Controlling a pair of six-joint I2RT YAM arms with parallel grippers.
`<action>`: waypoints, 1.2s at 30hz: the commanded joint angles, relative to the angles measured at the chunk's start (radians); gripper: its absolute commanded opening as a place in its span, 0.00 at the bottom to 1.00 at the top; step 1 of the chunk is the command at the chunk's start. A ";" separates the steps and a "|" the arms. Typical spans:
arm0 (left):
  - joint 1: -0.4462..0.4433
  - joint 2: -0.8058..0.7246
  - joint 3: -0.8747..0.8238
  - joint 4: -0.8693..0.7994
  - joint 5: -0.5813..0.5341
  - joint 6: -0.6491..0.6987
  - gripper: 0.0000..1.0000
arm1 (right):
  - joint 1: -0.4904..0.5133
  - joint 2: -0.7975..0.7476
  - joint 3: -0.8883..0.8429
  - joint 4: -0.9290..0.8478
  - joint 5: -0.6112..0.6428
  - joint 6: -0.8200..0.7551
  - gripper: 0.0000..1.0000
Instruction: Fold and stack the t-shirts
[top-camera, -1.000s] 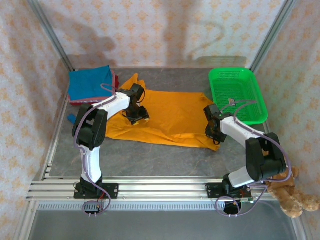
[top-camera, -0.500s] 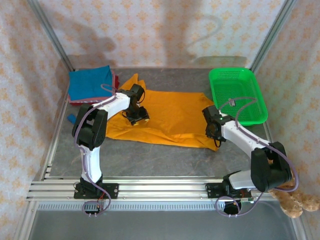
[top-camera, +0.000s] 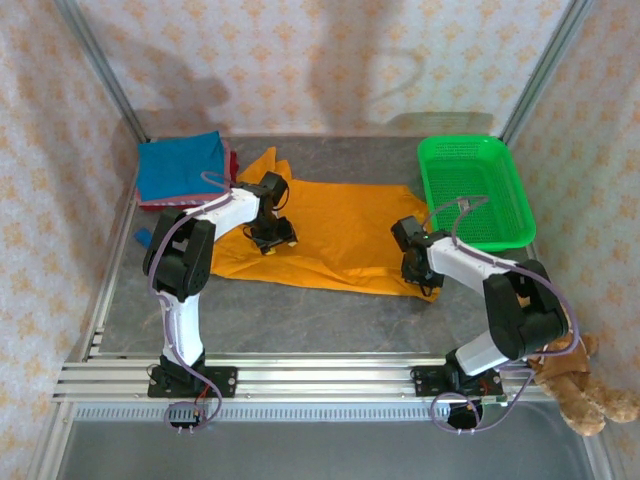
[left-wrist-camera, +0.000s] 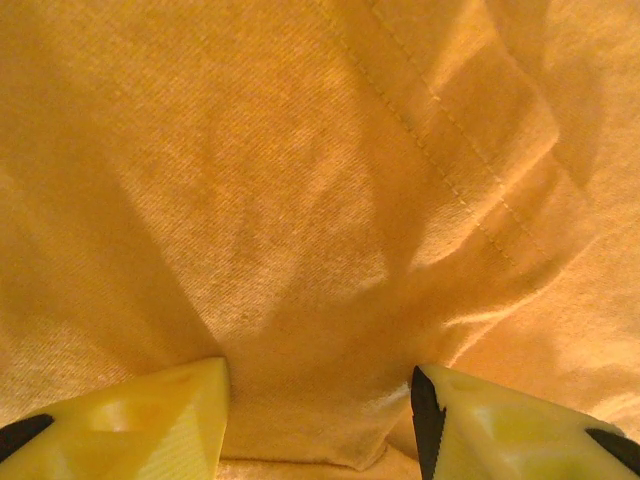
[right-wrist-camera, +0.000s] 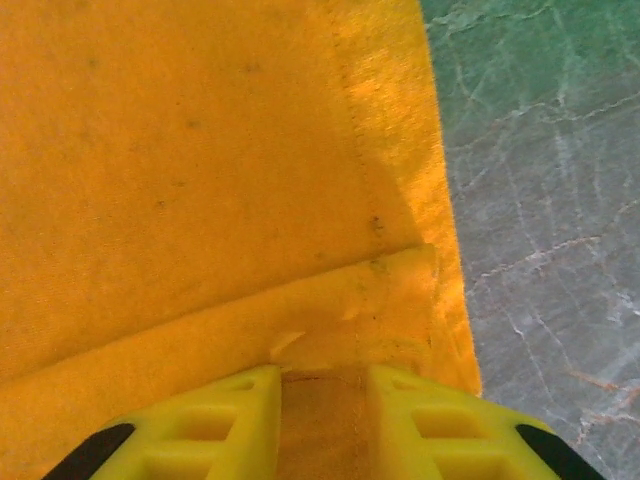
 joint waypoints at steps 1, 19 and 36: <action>-0.006 -0.037 -0.013 -0.006 -0.036 0.005 0.52 | 0.004 0.019 0.024 0.012 -0.002 -0.007 0.23; -0.006 -0.040 -0.015 -0.009 -0.041 0.009 0.52 | 0.004 -0.030 0.061 -0.048 0.032 0.004 0.00; -0.005 -0.052 -0.045 0.000 -0.040 0.008 0.52 | 0.004 0.094 0.040 -0.006 0.028 0.020 0.19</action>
